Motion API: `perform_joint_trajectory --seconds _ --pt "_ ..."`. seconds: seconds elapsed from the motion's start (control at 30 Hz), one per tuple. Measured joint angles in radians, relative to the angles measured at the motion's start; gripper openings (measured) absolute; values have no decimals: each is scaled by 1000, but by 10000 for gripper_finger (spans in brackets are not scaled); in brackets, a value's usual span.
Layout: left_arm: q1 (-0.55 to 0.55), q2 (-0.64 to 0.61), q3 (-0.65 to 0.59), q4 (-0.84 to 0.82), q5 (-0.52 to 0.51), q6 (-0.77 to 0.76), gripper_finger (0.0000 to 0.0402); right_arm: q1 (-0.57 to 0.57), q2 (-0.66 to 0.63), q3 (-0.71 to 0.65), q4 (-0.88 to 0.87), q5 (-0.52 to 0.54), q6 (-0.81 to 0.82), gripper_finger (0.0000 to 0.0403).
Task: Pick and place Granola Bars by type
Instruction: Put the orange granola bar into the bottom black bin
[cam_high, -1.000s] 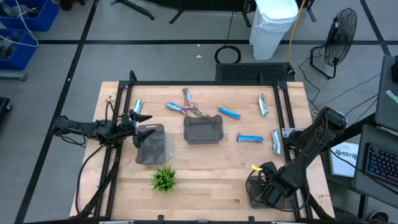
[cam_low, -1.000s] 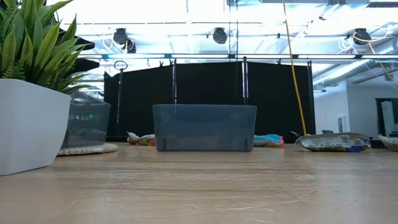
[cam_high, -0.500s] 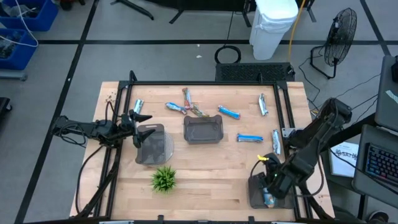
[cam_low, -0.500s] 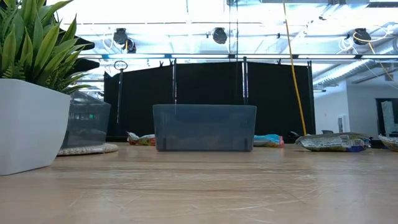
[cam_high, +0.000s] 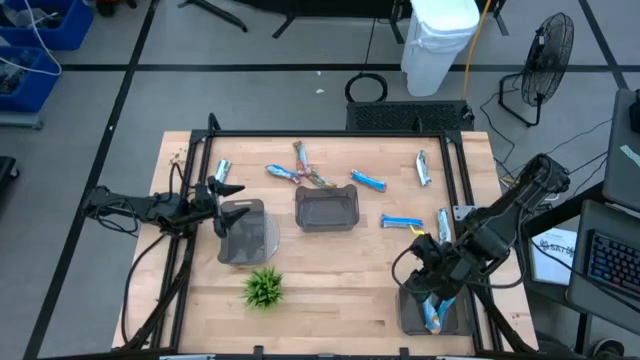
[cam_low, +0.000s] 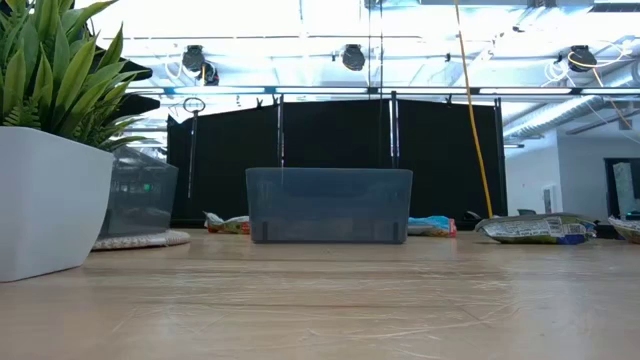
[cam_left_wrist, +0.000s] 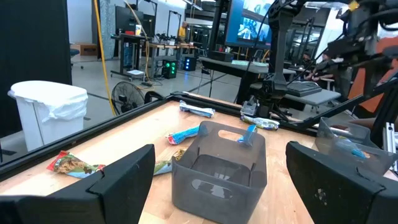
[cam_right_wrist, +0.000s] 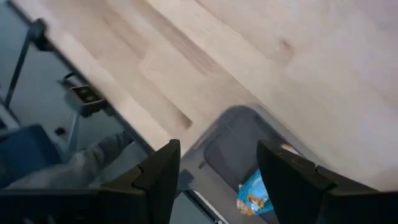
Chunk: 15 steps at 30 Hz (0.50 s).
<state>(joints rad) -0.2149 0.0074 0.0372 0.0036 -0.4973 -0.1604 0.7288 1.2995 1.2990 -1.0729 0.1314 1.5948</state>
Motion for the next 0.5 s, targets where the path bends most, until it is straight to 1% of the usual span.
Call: perform_joint_trajectory --seconds 0.2,0.43,0.5 --pt "0 0 0 0 0 0 361 -61 0 81 0 -10 -198 205" --pt "0 0 0 0 0 0 361 -155 0 171 -1 -81 -452 202" --pt "0 0 0 0 0 0 361 -185 0 189 7 -84 -522 202"
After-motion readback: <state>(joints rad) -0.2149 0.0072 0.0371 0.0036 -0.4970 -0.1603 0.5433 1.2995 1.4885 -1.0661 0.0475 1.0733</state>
